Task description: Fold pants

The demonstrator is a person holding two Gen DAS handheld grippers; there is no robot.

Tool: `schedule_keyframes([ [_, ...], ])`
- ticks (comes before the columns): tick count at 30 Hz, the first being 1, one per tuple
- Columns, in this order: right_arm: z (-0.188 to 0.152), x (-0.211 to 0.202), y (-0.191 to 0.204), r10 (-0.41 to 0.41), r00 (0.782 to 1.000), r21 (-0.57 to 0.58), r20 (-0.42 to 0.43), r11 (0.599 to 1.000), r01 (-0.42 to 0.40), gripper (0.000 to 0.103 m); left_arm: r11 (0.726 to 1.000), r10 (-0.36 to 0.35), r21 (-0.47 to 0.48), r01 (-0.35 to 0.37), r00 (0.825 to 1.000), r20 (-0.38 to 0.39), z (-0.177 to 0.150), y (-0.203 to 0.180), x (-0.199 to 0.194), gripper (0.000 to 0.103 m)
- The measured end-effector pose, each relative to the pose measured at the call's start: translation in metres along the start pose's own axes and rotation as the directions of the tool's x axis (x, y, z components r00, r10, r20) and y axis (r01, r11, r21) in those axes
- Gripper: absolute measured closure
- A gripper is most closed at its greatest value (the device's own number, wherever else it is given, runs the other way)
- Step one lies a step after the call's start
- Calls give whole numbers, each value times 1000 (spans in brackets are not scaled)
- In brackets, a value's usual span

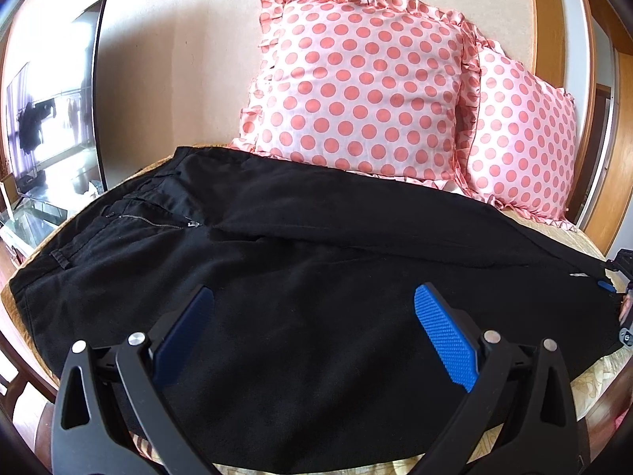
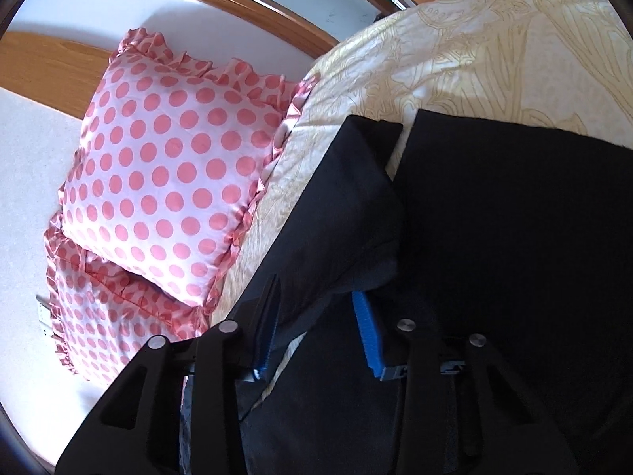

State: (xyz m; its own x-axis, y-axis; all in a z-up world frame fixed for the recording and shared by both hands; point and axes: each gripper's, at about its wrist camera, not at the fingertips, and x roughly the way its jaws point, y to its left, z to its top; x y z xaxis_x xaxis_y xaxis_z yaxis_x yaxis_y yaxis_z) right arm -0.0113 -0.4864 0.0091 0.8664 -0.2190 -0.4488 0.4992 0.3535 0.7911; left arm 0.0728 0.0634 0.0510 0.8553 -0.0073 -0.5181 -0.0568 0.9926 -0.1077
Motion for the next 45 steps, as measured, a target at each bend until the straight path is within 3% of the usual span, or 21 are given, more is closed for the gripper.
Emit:
schedule_keyframes([
  [5,4,10,-9,4,1000,11,0,1000,-4,96,999,40,3,-40,999,5,1,1,-1,2],
  [10,2,-6,-14,55,998,-8,26,998,-54,100,996,91,-6,-91,996,17,5,5,-4,2],
  [16,6,-56,-27,93,988,-42,120,995,-88,100,998,66,-21,-65,997,50,22,10,-8,2],
  [20,4,-57,-36,91,993,-32,79,996,-89,100,998,70,-7,-70,997,36,36,9,0,2],
  [24,4,-50,-43,80,997,-19,8,997,-80,100,999,24,-24,-24,1000,19,48,9,3,2],
  [28,0,-48,-48,86,995,27,-45,996,-85,93,1000,19,-24,-18,999,32,49,4,2,2],
  [37,-5,-55,-42,69,996,48,-64,997,-66,76,995,38,94,-43,998,48,41,-18,2,2],
  [45,-1,-42,-39,136,990,62,-41,989,-134,73,998,-32,53,32,999,-4,39,-10,10,2],
])
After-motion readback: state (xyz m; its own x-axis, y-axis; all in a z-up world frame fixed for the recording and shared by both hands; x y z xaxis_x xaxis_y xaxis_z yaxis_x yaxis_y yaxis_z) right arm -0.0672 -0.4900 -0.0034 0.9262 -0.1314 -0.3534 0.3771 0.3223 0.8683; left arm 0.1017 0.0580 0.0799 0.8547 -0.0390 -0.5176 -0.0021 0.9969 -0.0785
